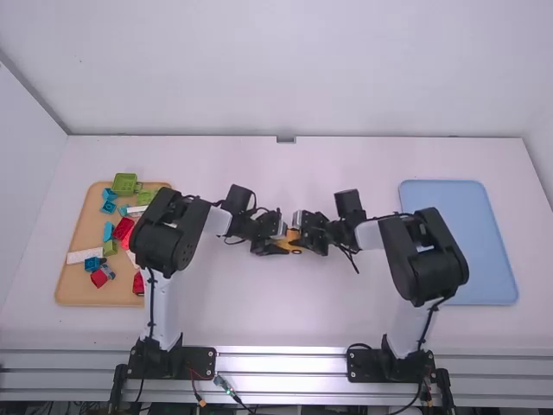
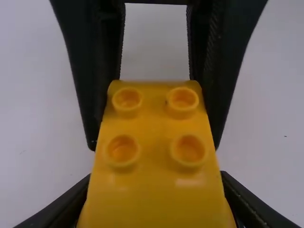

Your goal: Assemble lego blocks to make yellow taxi

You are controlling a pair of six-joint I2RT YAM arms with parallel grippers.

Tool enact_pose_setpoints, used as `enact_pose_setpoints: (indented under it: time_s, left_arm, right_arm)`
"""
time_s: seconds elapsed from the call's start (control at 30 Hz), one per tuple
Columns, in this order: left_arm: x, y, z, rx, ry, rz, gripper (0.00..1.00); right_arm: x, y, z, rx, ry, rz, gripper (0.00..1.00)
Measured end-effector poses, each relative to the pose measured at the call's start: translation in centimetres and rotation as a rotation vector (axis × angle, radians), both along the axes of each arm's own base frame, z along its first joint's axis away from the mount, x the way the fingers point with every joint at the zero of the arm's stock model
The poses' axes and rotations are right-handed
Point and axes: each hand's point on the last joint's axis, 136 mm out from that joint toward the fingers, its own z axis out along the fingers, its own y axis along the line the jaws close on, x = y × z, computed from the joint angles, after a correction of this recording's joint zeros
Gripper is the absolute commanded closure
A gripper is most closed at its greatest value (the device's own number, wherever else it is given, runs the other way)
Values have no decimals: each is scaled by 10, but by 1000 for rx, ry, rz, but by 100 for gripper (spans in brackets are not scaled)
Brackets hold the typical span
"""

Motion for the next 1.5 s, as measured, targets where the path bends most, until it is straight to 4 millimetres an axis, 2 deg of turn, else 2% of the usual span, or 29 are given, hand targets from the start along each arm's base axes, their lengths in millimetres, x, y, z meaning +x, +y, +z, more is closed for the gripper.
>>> enact_pose_setpoints:
  time_s: [0.4, 0.53, 0.73, 0.97, 1.03, 1.2, 1.27, 1.5]
  left_arm:
    - [2, -1, 0, 1, 2, 12, 91]
    - [2, -1, 0, 1, 2, 13, 98]
    - [3, -1, 0, 1, 1, 14, 99]
    - [3, -1, 0, 3, 2, 18, 98]
    - [4, -1, 0, 3, 2, 19, 98]
    - [4, -1, 0, 4, 2, 20, 99]
    - [3, -2, 0, 1, 3, 17, 99]
    - [1, -6, 2, -6, 9, 9, 98]
  right_arm:
    - [-1, -3, -3, -29, 51, -30, 100]
    - [-1, -3, -4, -68, 65, -33, 100]
    - [-1, -3, -5, -137, 70, -26, 100]
    - [1, -3, -4, -137, 56, -25, 100]
    - [3, -2, -3, -128, 45, -26, 92]
    - [4, -5, -2, -100, 43, -24, 82]
    - [4, -7, -2, -80, 48, -16, 73]
    - [2, -12, -1, -48, 67, -7, 65]
